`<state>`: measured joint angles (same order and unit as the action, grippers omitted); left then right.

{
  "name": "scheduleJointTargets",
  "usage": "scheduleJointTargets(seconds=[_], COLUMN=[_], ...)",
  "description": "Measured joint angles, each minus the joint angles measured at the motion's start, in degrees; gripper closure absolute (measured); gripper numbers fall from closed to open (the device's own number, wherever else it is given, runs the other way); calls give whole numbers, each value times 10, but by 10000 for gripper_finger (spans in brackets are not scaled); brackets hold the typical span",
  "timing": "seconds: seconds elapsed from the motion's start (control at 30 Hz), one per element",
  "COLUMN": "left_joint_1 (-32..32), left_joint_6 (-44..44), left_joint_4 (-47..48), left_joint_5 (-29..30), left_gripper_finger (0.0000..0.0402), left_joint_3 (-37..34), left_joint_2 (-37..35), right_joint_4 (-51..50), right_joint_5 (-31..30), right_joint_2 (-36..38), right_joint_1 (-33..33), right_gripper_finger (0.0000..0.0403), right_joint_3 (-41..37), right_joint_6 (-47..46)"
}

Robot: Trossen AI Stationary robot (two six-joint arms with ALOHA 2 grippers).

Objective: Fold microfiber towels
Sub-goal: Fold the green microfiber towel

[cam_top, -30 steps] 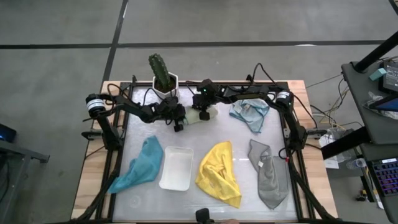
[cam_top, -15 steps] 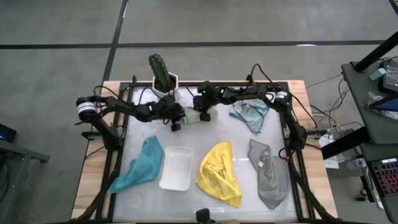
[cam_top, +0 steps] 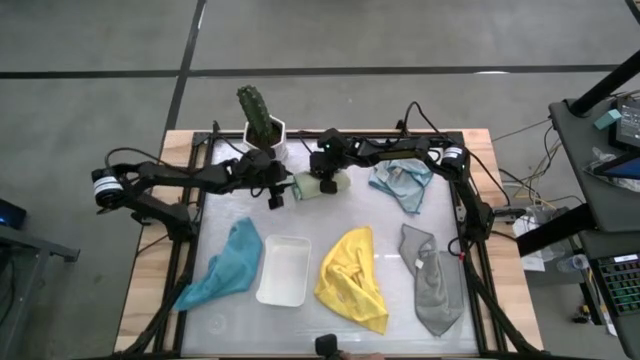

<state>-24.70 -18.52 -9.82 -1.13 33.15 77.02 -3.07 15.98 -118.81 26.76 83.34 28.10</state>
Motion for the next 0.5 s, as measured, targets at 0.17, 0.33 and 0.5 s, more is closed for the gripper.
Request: scheduleJointTargets(seconds=[0.17, 0.33, 0.5], left_joint_1=[13, 22, 37], left_joint_6=[0, 1, 12], left_joint_4=[-19, -24, -53], left_joint_5=[-8, -8, -13], left_gripper_finger=[270, 270, 270], left_joint_3=[0, 0, 0], left_joint_2=[5, 13, 24], right_joint_4=[-27, -70, -114], right_joint_5=[0, 0, -1], right_joint_2=[7, 25, 54], right_joint_1=[0, 0, 0], right_gripper_finger=[321, 304, 302], right_joint_3=[18, 30, 33], right_joint_6=[-5, -6, -13])
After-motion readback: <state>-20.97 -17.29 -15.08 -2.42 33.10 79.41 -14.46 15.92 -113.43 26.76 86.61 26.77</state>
